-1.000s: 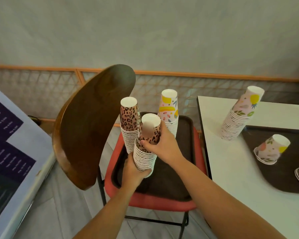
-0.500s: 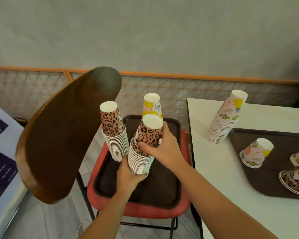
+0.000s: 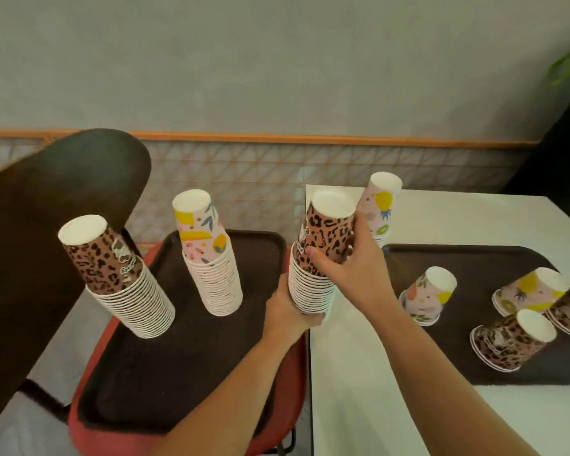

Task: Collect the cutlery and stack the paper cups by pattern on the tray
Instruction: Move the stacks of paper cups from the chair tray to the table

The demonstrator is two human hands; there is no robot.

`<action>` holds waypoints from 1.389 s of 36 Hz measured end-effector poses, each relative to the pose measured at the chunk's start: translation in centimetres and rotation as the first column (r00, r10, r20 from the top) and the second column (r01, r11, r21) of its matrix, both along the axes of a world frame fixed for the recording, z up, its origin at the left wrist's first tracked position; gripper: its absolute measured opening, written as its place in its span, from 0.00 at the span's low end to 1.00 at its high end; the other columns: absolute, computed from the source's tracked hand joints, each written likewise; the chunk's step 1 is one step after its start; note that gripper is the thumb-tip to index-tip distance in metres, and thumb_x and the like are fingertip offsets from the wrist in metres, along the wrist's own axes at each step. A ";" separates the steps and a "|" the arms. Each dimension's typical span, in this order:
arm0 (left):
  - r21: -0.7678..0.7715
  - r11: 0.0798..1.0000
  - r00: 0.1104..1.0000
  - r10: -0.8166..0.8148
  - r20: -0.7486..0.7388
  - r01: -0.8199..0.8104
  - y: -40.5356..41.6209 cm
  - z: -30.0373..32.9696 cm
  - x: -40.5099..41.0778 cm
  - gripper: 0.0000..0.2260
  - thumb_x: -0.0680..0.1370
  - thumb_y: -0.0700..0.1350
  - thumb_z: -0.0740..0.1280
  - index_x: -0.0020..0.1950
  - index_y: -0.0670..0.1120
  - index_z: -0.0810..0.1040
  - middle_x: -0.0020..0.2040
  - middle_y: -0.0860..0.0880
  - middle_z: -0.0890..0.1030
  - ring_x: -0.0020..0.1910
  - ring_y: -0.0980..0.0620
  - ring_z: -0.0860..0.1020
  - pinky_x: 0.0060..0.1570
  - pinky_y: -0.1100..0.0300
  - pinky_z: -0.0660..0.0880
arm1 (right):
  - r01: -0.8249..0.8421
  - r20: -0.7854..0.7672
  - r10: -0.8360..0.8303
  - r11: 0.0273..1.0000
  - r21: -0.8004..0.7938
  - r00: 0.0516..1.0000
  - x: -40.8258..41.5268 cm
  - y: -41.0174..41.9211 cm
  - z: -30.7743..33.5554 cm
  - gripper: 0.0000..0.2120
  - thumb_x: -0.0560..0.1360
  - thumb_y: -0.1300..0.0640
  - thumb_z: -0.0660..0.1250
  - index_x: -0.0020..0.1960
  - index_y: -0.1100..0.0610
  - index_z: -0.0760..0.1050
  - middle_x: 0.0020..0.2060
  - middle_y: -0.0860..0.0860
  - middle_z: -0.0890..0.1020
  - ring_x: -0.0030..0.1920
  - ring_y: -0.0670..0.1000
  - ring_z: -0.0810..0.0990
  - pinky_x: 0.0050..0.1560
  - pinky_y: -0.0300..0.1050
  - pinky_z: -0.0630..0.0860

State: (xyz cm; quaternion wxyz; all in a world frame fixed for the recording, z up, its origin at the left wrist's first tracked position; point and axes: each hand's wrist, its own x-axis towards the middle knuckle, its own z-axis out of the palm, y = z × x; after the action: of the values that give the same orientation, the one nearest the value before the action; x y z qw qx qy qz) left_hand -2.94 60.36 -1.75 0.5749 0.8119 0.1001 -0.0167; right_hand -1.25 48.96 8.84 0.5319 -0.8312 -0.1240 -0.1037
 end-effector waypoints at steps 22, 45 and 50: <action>0.073 0.997 0.999 -0.028 -0.047 0.032 -4.7 -4.1 5.2 0.37 0.62 0.42 0.79 0.67 0.49 0.66 0.60 0.51 0.78 0.59 0.51 0.77 0.54 0.62 0.73 | 0.044 -0.064 -0.043 0.999 0.016 0.997 4.4 -4.8 -4.0 0.40 0.66 0.54 0.75 0.72 0.53 0.59 0.65 0.46 0.73 0.64 0.44 0.72 0.56 0.23 0.68; 0.221 0.829 0.838 0.431 0.334 -0.514 8.9 -0.6 -3.7 0.29 0.61 0.35 0.78 0.56 0.38 0.67 0.55 0.42 0.69 0.57 0.44 0.69 0.58 0.55 0.69 | -0.119 0.341 0.073 0.986 0.114 0.937 0.1 9.2 -0.5 0.20 0.71 0.57 0.72 0.60 0.55 0.69 0.55 0.52 0.76 0.57 0.46 0.75 0.59 0.35 0.70; 0.183 0.877 0.891 0.410 0.194 -0.443 12.4 -1.0 -3.0 0.41 0.62 0.37 0.78 0.69 0.39 0.59 0.66 0.40 0.63 0.65 0.44 0.67 0.65 0.53 0.67 | -0.211 0.149 0.207 0.977 0.011 0.967 1.9 13.4 -2.1 0.33 0.68 0.54 0.74 0.68 0.55 0.63 0.64 0.48 0.69 0.63 0.42 0.69 0.58 0.23 0.64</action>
State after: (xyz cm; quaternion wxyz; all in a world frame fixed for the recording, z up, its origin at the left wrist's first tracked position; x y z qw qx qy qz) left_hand -5.92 72.75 -2.78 0.4758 0.8277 0.2348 0.1830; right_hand 0.64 62.34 6.78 0.5405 -0.7962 -0.2485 -0.1099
